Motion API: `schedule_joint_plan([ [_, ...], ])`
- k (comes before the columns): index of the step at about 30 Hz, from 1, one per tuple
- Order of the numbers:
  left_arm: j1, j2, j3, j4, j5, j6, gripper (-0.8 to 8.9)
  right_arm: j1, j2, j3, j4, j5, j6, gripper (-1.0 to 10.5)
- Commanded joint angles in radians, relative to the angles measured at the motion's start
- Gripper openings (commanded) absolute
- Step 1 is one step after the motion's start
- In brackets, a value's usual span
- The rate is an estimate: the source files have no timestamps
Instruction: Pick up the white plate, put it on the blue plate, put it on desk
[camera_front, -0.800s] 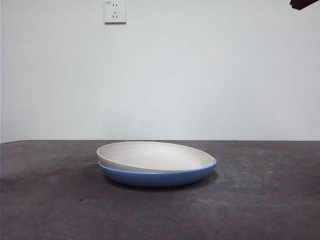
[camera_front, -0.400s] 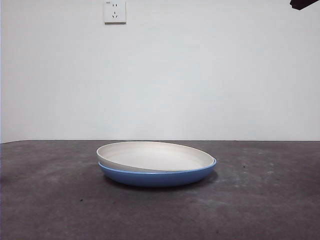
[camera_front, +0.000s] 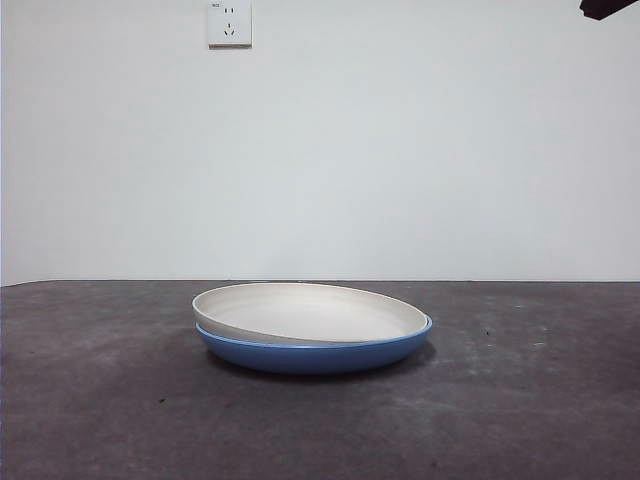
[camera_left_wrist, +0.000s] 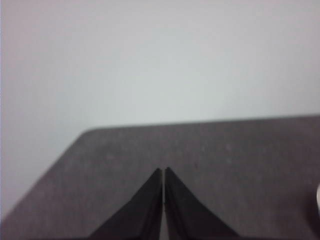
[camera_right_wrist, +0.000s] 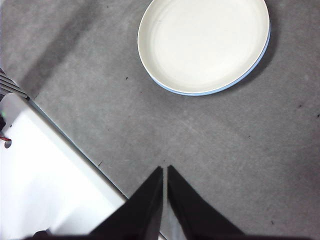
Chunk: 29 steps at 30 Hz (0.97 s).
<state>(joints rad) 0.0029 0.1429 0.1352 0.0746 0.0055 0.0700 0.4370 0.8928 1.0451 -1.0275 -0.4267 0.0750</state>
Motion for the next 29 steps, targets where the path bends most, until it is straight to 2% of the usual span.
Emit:
schedule_joint_plan([
  [1, 0.003, -0.032, -0.034, -0.017, 0.001, 0.016, 0.09, 0.006, 0.007, 0.019, 0.010, -0.003, -0.011, 0.1],
  [11, 0.003, -0.141, -0.098, -0.164, 0.000, 0.016, 0.09, 0.006, 0.007, 0.019, 0.010, -0.003, -0.011, 0.1],
  [16, 0.003, -0.140, -0.121, -0.171, 0.000, 0.010, 0.09, 0.006, 0.007, 0.019, 0.010, -0.003, -0.011, 0.1],
  [23, 0.003, -0.140, -0.124, -0.258, 0.000, -0.010, 0.09, 0.006, 0.007, 0.019, 0.010, -0.003, -0.011, 0.1],
  [27, 0.003, -0.140, -0.123, -0.264, 0.000, -0.071, 0.09, 0.006, 0.007, 0.019, 0.010, -0.003, -0.011, 0.1],
  [29, 0.003, -0.140, -0.123, -0.264, 0.001, -0.075, 0.09, 0.006, 0.007, 0.019, 0.010, -0.003, -0.011, 0.1],
])
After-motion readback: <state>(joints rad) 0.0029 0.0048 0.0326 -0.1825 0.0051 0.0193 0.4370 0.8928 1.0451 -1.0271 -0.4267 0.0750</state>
